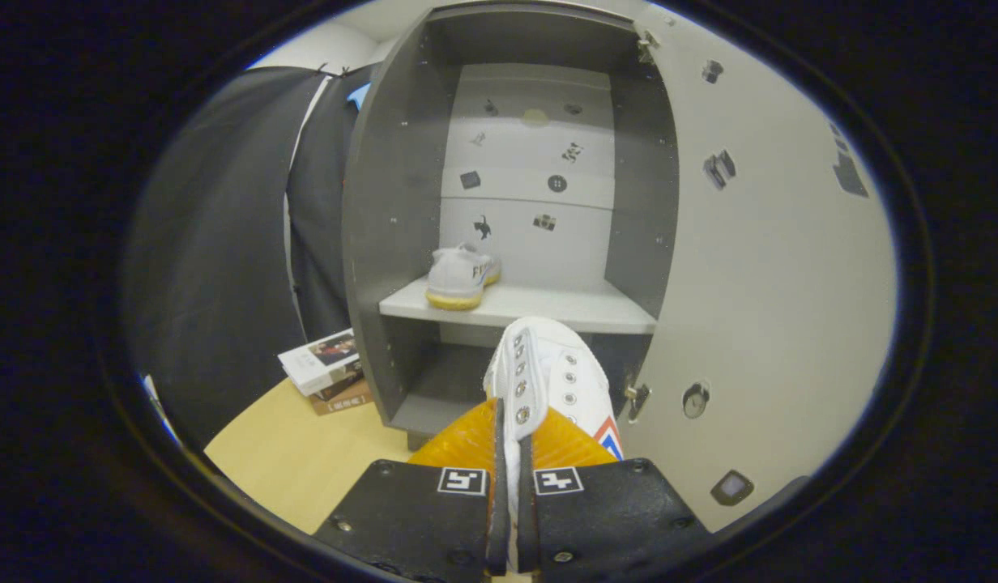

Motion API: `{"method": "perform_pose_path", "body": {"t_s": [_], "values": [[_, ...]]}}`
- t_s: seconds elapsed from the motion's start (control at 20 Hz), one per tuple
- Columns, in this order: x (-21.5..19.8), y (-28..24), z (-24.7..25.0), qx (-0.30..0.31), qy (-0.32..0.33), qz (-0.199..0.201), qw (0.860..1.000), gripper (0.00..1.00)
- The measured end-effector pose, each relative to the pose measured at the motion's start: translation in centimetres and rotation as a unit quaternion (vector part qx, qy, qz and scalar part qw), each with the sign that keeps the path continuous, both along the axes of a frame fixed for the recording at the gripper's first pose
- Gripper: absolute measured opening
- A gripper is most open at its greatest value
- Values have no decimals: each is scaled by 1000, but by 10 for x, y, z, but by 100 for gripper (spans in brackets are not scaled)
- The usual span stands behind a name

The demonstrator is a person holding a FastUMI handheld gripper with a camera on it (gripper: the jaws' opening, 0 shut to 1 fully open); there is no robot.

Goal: Open the shoe cabinet door, grab the shoes and put them into the shoe cabinet, then close the shoe cabinet door.

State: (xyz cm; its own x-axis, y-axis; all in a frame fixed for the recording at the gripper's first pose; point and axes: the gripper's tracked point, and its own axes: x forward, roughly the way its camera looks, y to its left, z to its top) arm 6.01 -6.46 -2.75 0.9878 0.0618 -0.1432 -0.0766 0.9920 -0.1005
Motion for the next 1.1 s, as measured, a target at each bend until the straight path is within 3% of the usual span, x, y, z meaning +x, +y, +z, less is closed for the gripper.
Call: {"method": "perform_pose_path", "body": {"t_s": [0.7, 1.1], "values": [[143, 8, 113, 6, -32, -12, 999, 8], [224, 2, 110, -5, -1, -30, 1000, 8]]}}
